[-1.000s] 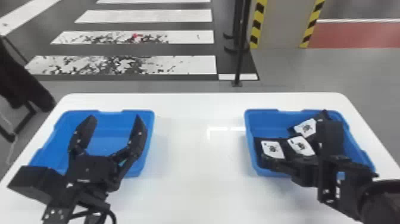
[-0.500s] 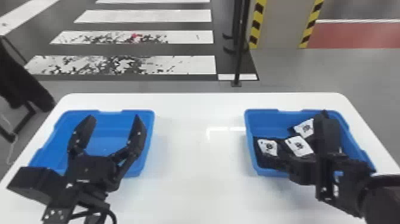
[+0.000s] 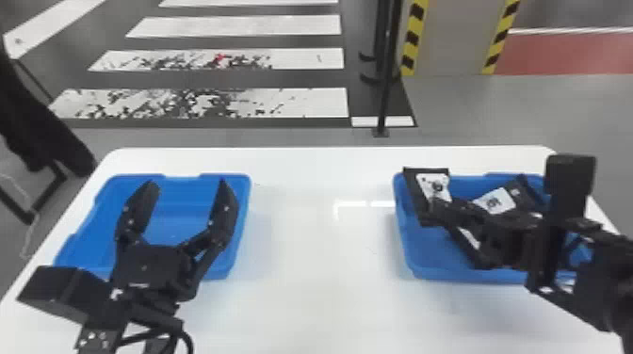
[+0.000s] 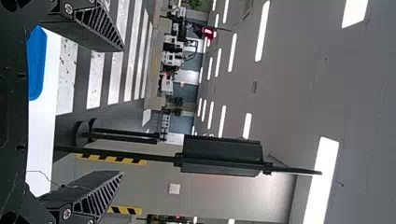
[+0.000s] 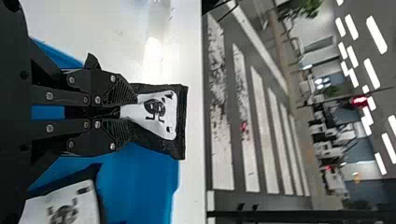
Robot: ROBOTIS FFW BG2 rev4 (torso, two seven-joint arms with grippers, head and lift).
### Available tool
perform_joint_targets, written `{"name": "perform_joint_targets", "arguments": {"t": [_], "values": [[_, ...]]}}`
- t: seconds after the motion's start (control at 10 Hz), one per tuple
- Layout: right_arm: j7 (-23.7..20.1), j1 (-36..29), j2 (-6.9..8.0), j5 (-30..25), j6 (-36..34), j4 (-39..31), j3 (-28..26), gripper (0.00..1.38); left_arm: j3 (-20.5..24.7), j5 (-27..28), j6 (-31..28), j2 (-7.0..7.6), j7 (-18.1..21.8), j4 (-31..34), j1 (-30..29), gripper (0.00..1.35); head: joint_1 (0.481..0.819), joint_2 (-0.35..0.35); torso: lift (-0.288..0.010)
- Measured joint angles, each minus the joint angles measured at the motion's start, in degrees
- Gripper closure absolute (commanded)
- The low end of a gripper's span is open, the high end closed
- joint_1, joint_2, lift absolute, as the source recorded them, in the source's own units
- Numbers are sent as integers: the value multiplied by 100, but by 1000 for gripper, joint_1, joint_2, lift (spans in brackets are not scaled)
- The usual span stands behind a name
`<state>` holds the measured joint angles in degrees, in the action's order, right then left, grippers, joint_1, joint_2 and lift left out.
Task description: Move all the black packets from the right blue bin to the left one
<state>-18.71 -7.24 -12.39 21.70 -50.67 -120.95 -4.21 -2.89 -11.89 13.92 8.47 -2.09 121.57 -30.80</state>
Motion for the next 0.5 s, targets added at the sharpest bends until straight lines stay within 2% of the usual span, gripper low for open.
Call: {"name": "perform_joint_targets", "arguments": {"t": [0.1, 0.2, 0.3, 0.4, 0.5], "values": [[-542, 48, -39, 219, 481, 34, -7, 1076, -102, -354, 4, 30, 95, 2, 26, 134, 695, 64, -168], [-1116, 222, -107, 523, 1001, 236, 195, 1076, -241, -1016, -71, 72, 356, 43, 86, 137, 695, 88, -168], [-1499, 442, -172, 775, 1389, 479, 525, 1075, -373, -1837, -331, 113, 679, 129, 177, 137, 695, 101, -168], [-1635, 598, -229, 997, 1566, 626, 884, 1075, -456, -2481, -678, 143, 909, 213, 279, 137, 695, 117, -168], [-1664, 663, -266, 1194, 1649, 713, 1192, 1075, -481, -2727, -869, 152, 984, 264, 343, 137, 695, 140, -168]]}}
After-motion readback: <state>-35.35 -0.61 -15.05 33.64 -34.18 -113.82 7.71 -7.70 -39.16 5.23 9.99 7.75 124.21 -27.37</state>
